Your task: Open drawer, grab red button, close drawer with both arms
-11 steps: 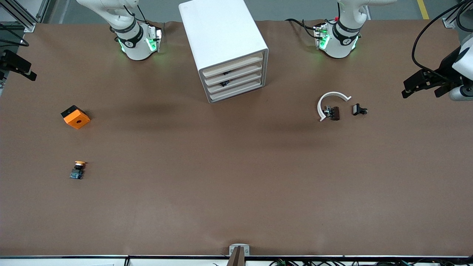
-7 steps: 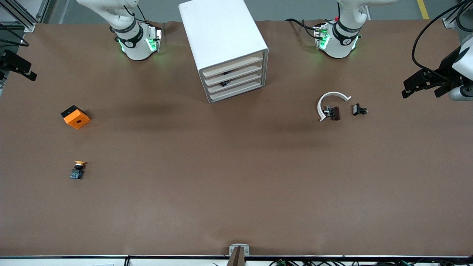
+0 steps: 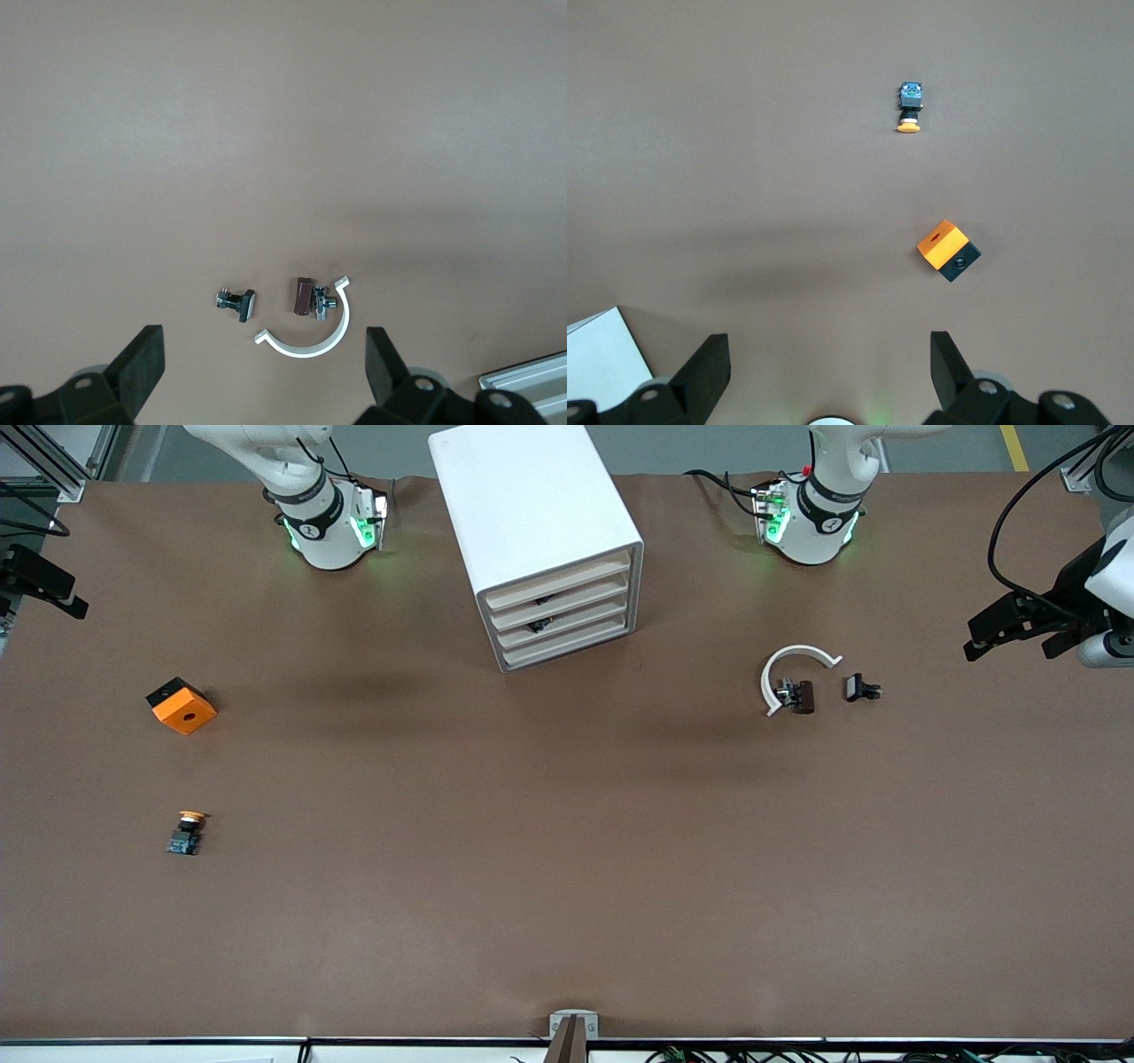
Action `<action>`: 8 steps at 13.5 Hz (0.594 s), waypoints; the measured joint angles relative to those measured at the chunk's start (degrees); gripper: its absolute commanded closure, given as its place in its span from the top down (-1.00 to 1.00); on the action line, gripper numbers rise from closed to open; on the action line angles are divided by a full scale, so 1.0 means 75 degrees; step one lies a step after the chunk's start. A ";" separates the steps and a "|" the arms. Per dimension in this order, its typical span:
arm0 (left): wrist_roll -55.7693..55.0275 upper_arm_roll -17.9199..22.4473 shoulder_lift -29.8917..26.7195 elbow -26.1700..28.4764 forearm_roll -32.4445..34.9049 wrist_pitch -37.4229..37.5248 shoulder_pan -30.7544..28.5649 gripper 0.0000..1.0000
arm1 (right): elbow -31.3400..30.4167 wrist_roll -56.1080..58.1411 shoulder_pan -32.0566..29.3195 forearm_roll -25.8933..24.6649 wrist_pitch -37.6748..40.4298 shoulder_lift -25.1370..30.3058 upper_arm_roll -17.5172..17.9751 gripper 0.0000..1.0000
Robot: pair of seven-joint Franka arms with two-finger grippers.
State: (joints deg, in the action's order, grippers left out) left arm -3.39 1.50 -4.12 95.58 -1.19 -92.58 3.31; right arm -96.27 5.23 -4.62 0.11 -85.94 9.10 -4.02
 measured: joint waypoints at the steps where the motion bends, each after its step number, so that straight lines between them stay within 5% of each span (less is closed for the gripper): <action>1: 0.0000 0.0000 0.0001 -0.0005 0.0000 -0.0002 0.0000 1.00 | 0.0000 0.0000 0.0000 0.0000 0.0000 0.0000 0.0000 1.00; 8: 0.0000 -0.0005 0.0002 -0.0130 0.0000 -0.0002 0.0041 1.00 | 0.0000 0.0000 0.0000 0.0000 0.0000 0.0000 0.0000 1.00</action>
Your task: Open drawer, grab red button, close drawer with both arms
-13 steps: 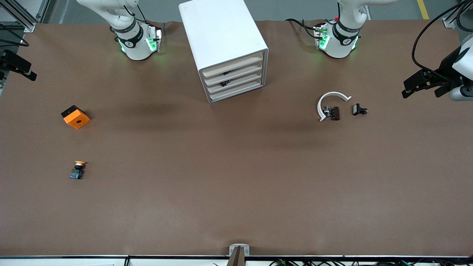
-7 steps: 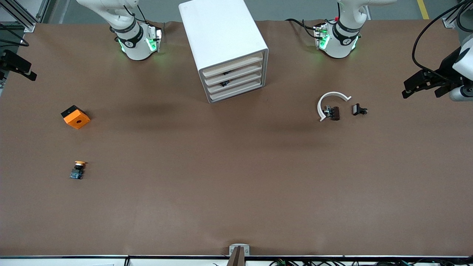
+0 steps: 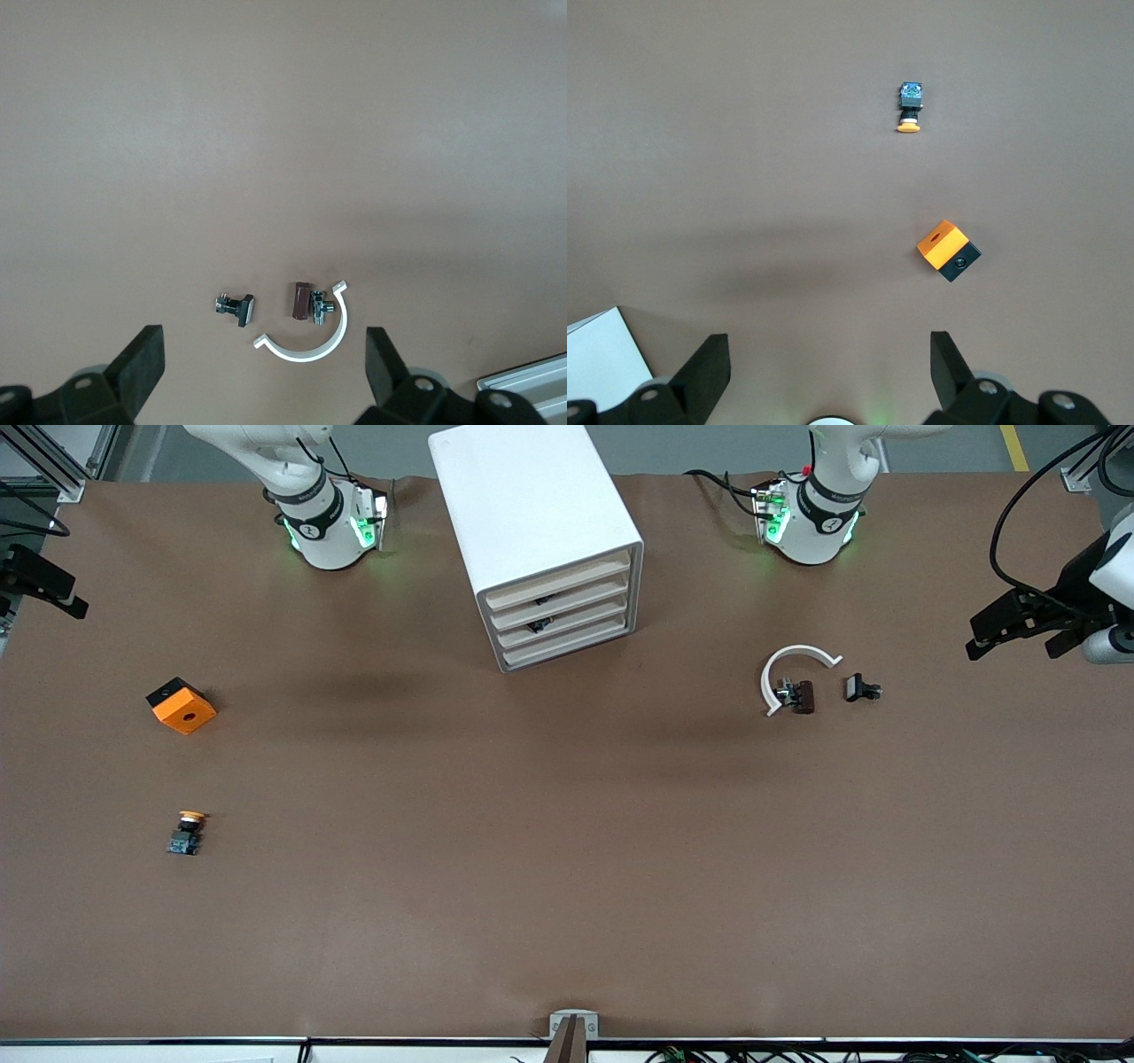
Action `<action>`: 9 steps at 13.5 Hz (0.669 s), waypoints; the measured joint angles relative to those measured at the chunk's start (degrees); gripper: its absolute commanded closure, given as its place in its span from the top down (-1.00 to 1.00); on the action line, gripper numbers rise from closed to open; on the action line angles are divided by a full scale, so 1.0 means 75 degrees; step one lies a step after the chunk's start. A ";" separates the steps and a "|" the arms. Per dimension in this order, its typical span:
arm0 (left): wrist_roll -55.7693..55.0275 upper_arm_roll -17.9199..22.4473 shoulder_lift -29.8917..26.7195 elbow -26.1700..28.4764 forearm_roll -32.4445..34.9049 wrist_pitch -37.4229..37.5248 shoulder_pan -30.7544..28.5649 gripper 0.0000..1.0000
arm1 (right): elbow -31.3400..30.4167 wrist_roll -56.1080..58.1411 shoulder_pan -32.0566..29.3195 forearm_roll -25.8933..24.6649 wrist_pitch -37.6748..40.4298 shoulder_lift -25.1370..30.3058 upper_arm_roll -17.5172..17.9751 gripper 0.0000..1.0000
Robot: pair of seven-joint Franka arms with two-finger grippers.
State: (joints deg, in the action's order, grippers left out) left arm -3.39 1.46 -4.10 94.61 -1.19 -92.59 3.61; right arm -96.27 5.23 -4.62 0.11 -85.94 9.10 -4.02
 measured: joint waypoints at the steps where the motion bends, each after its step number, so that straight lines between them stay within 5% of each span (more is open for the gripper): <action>1: 0.0000 0.0000 0.0002 0.0000 0.0000 0.0000 0.0000 1.00 | 0.0000 0.0000 0.0000 0.0000 0.0000 0.0000 0.0000 1.00; 9: 0.0000 -0.0015 0.0045 -0.0101 -0.0022 -0.0001 0.0037 1.00 | 0.0000 0.0001 0.0000 0.0000 0.0000 0.0000 0.0006 1.00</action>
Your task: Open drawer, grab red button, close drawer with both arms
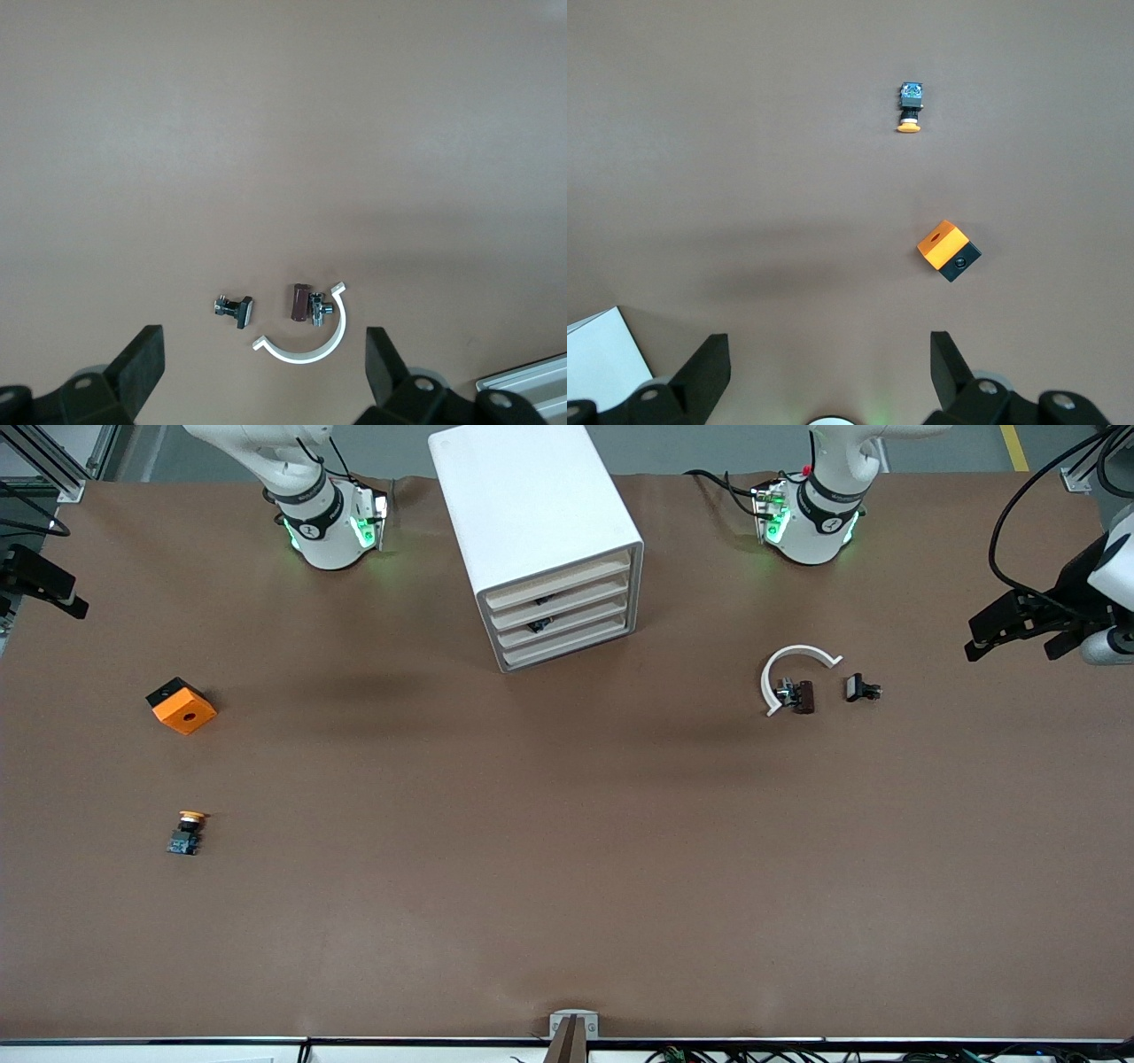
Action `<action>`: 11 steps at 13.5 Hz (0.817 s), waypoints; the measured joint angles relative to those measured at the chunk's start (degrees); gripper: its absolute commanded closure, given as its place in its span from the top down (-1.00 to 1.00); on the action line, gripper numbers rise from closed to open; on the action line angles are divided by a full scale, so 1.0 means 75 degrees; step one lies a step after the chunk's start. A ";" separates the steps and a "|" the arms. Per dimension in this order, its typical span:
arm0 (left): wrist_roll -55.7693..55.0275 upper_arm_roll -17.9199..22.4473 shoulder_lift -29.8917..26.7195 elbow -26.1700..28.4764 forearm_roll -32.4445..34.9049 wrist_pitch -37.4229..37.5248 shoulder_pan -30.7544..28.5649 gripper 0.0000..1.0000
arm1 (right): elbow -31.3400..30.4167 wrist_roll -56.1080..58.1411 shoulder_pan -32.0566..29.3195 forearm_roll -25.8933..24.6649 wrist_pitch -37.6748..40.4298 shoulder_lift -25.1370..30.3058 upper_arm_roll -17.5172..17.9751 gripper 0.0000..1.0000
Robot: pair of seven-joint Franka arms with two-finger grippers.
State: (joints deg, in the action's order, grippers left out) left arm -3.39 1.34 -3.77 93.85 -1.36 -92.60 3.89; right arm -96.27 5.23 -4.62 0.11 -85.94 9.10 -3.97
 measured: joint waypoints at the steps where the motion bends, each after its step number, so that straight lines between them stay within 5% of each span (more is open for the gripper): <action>1: 0.0000 -0.0002 0.0004 -0.0031 -0.0009 0.0000 0.0009 1.00 | 0.0000 0.0000 0.0000 0.0000 0.0000 0.0000 0.0000 1.00; 11: 0.0000 -0.0010 0.0590 -0.0047 -0.0025 0.0016 0.0022 1.00 | -0.0005 0.0000 0.0000 0.0000 0.0003 0.0000 0.0000 1.00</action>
State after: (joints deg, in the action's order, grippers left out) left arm -3.39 1.27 0.66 93.50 -1.54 -92.49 4.06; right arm -96.31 5.23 -4.62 0.11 -85.91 9.10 -3.97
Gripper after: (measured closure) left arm 0.000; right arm 0.000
